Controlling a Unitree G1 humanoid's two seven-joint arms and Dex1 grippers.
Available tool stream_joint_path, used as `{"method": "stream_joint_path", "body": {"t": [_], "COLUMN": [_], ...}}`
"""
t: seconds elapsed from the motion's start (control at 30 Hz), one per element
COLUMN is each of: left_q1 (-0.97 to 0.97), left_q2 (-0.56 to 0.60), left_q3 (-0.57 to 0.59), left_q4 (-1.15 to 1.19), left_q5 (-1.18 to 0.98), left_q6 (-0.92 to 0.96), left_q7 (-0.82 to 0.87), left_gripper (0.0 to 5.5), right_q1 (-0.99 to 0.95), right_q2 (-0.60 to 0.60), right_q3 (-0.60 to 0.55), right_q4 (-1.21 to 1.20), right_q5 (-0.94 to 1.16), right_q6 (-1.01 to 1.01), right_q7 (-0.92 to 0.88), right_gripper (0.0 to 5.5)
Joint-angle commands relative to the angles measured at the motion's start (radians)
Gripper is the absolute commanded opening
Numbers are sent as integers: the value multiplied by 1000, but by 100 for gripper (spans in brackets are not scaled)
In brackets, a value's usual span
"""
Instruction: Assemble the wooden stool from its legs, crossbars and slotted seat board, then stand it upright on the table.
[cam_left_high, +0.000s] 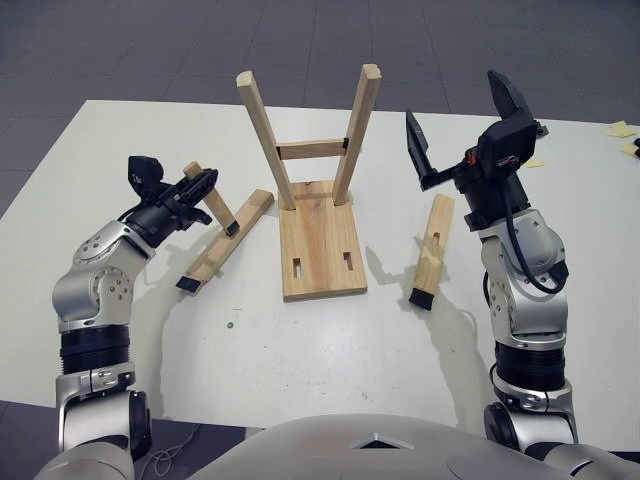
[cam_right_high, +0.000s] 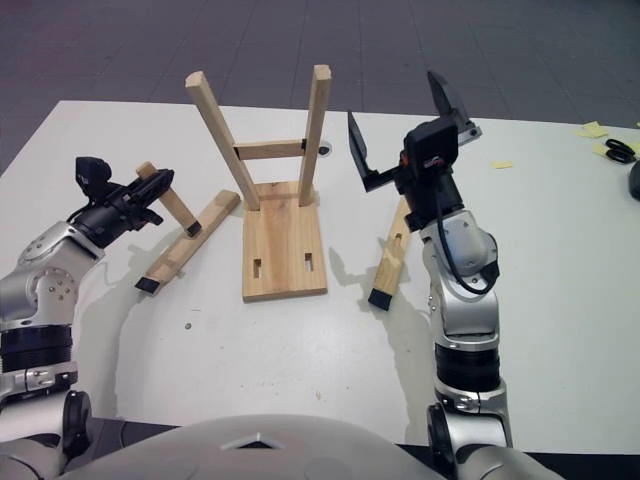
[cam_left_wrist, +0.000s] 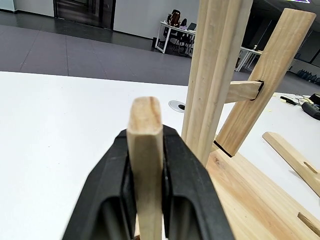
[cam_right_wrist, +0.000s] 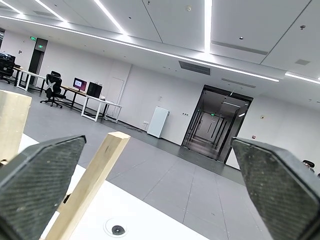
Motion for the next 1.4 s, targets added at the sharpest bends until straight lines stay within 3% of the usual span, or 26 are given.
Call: {"method": "stream_joint_path", "body": {"t": [0.03, 0.43, 0.77, 1.13, 1.4], "left_q1": [-22, -10, 100, 212, 272], "left_q2": [-8, -42, -32, -207, -245], "left_q3": [-3, -11, -78, -61, -146], "left_q4": [34, 109, 10, 208, 247], "left_q5": [35, 79, 182, 231, 298], "left_q6": [-28, -75, -138, -297, -375], "left_q7": [-5, -9, 6, 145, 167], "left_gripper": [42, 42, 42, 42, 42], "right_q1": [-4, 2, 3, -21, -36], "right_q2": [1, -1, -1, -8, -10], "right_q3": [5, 8, 3, 7, 5], "right_q4": [2, -1, 0, 8, 21], "right_q5": [0, -3, -12, -15, -21], "right_q6": [1, 5, 2, -12, -20], "right_q7": [-3, -4, -13, -10, -13], "right_gripper": [540, 540, 540, 540, 540]}}
